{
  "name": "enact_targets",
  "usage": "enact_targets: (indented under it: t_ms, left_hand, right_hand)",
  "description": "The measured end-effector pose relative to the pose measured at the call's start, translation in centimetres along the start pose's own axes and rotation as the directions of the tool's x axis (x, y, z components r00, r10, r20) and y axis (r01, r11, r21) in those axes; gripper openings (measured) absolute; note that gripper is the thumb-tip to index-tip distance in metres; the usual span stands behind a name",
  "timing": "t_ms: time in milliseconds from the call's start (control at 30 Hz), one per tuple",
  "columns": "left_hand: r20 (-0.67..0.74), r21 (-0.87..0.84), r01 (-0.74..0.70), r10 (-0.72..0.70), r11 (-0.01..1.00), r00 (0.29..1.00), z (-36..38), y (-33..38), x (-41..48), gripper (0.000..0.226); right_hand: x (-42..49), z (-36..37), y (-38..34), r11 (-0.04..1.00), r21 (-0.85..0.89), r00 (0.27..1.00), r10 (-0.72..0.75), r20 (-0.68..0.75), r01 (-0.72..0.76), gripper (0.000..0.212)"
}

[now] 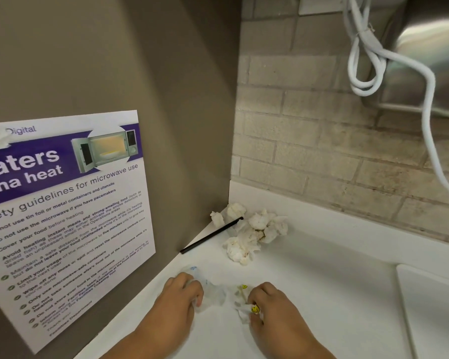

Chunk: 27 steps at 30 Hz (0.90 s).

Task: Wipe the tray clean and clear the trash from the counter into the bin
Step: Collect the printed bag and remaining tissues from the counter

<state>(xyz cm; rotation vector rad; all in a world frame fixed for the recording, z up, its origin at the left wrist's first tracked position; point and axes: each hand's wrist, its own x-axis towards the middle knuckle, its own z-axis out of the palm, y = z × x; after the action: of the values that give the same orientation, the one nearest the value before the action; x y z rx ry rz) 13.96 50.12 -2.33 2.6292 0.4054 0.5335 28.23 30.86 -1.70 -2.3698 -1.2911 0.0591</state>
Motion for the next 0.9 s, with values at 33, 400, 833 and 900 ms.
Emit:
enact_targets:
  t_ms: [33, 400, 833, 900]
  left_hand:
    - [-0.016, -0.012, 0.0, 0.0, 1.0, 1.0, -0.4, 0.1, -0.6, 0.026]
    - [-0.114, -0.033, 0.022, -0.026, 0.999, 0.993, -3.3, 2.0, -6.5, 0.041]
    - [-0.119, -0.074, -0.023, 0.014, 0.997, 0.993, -8.6, 0.1, -13.5, 0.047]
    - [-0.128, -0.081, -0.037, 0.026, 0.996, 0.991, -10.1, -0.5, -15.4, 0.044]
  right_hand:
    - [-0.2, -0.4, -0.4, 1.0, 0.026, 1.0, -0.007, -0.011, 0.007, 0.012]
    - [-3.1, -2.5, -6.0, 0.95, 0.28, 0.99, -0.131, -0.05, 0.14, 0.045]
    - [-5.5, -0.7, -14.0, 0.92, 0.36, 0.985, -0.171, 0.012, 0.156, 0.053]
    - [-6.3, 0.0, -16.5, 0.913, 0.381, 0.985, -0.169, 0.019, 0.149, 0.052]
